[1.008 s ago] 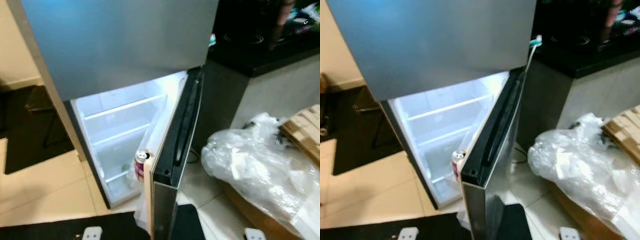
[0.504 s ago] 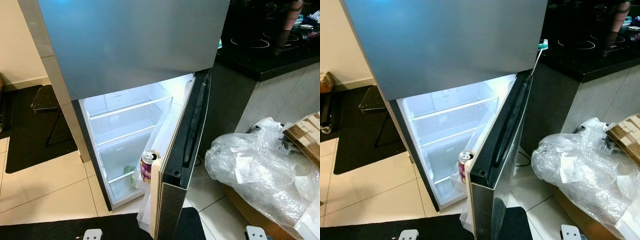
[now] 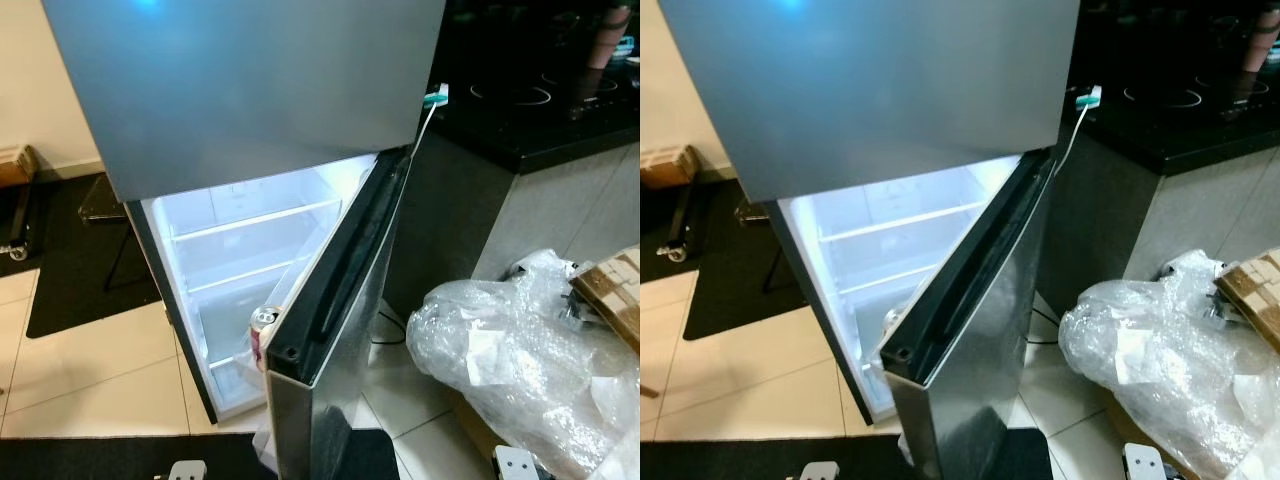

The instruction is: Restocking fridge

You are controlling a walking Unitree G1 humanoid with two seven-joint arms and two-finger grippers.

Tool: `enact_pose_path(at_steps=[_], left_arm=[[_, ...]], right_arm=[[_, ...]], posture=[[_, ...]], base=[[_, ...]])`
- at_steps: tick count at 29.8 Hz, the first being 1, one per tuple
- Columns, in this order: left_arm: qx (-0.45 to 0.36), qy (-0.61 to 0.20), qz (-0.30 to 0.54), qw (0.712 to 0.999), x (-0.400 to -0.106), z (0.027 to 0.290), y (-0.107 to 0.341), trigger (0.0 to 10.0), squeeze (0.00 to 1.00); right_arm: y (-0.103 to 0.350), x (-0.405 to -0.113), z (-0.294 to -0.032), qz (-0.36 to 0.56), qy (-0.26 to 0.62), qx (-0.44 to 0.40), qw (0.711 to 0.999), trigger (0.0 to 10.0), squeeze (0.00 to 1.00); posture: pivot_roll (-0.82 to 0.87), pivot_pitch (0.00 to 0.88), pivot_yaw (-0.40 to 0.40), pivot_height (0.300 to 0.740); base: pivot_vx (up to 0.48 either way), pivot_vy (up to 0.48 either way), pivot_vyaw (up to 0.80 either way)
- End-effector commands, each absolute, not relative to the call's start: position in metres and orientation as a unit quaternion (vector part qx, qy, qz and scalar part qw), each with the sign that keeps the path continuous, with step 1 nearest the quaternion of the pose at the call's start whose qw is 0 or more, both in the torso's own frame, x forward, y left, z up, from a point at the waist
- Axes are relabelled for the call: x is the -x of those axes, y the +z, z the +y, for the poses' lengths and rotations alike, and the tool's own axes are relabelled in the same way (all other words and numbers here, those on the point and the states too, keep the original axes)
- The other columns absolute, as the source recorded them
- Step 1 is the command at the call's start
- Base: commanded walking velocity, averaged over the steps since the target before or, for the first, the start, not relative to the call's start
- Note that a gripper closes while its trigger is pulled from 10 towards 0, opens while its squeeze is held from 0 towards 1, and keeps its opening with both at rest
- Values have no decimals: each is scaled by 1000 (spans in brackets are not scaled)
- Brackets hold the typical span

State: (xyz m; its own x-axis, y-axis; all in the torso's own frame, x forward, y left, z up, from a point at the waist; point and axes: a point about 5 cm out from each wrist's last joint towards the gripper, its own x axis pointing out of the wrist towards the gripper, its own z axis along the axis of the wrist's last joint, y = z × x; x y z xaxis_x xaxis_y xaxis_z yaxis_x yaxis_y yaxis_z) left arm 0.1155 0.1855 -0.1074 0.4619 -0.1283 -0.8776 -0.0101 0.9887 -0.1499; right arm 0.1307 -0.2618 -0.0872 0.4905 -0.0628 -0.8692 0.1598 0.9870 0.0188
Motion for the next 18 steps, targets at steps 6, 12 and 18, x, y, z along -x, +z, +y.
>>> enact_pose_path(at_steps=[6,12,18], left_arm=[[63,-34,521,851,-114,188,-107,10000,0],[62,-33,522,850,-113,189,-108,10000,0],[62,-32,523,849,-113,189,-108,10000,0]], right_arm=[[-84,-142,-256,477,-34,-53,876,10000,0],[-78,-154,-258,450,-37,-72,890,10000,0],[-70,-166,-262,419,-36,-96,902,10000,0]], posture=[[-73,0,-12,740],[-73,0,-11,740],[-72,0,-11,740]], base=[[0,0,129],[0,0,757],[0,0,0]])
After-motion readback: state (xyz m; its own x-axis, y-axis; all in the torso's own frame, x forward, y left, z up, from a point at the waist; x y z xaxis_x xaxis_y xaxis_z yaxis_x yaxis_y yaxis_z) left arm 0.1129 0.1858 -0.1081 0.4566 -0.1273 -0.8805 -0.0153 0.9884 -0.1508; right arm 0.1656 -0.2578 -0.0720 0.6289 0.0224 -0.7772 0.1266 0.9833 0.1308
